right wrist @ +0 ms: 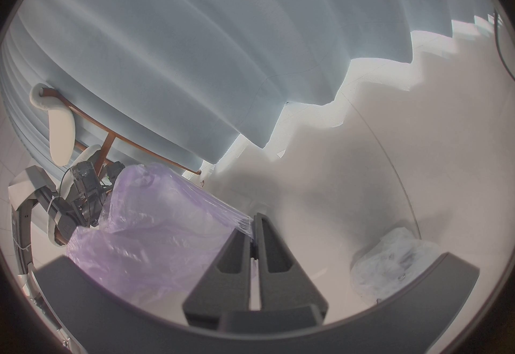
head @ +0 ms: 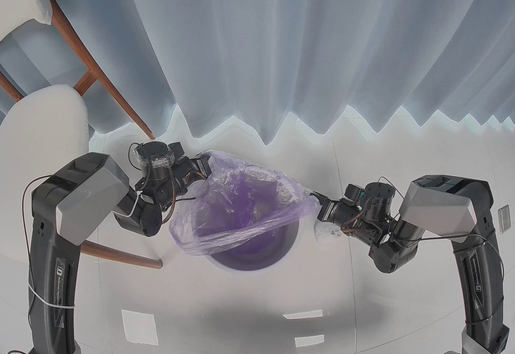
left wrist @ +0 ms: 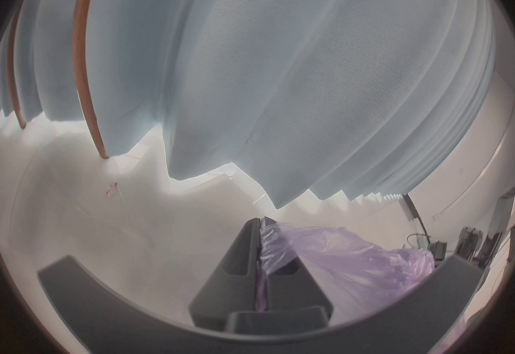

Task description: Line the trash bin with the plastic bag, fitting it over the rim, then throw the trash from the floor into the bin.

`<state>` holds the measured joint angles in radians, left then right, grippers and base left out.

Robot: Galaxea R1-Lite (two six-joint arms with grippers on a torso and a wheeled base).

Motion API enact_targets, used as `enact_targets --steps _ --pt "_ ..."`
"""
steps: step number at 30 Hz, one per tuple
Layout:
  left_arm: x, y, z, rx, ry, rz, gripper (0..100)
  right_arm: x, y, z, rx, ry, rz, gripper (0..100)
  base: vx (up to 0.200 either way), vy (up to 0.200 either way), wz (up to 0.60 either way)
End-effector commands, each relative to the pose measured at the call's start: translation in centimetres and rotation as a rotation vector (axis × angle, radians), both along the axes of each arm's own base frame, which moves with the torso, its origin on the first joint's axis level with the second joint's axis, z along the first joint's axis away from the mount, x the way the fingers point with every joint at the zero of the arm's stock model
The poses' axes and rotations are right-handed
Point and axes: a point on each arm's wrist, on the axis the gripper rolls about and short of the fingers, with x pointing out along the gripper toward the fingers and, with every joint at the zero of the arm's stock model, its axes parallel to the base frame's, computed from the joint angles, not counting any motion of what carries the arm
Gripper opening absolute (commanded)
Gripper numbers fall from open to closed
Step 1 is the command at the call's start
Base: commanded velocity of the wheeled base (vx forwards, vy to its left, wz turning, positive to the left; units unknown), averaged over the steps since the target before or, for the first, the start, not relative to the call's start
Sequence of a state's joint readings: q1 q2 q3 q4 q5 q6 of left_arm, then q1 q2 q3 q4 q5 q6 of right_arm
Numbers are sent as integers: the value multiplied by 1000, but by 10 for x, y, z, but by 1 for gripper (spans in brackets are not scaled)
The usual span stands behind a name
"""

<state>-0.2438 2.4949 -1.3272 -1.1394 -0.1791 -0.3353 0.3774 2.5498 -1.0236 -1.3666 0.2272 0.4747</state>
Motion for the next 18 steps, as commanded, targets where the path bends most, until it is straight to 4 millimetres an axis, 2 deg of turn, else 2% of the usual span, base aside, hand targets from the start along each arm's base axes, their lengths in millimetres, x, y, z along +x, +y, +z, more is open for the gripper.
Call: enact_targets --steps 1,3,9,18 --pt "0 0 0 -44 19 1 0 -1 0 -4 8 18 -1 0 0 0 0" --pt "0 0 0 -44 19 1 0 -1 0 -4 8 18 -1 0 0 0 0" --pt "-4 -2 21 -265 81 -1 0 0 1 -1 50 -16 -4 0 0 0 0" --pt "-11 2 5 -426 204 23 0 -2 6 0 103 -10 2 0 0 0 0"
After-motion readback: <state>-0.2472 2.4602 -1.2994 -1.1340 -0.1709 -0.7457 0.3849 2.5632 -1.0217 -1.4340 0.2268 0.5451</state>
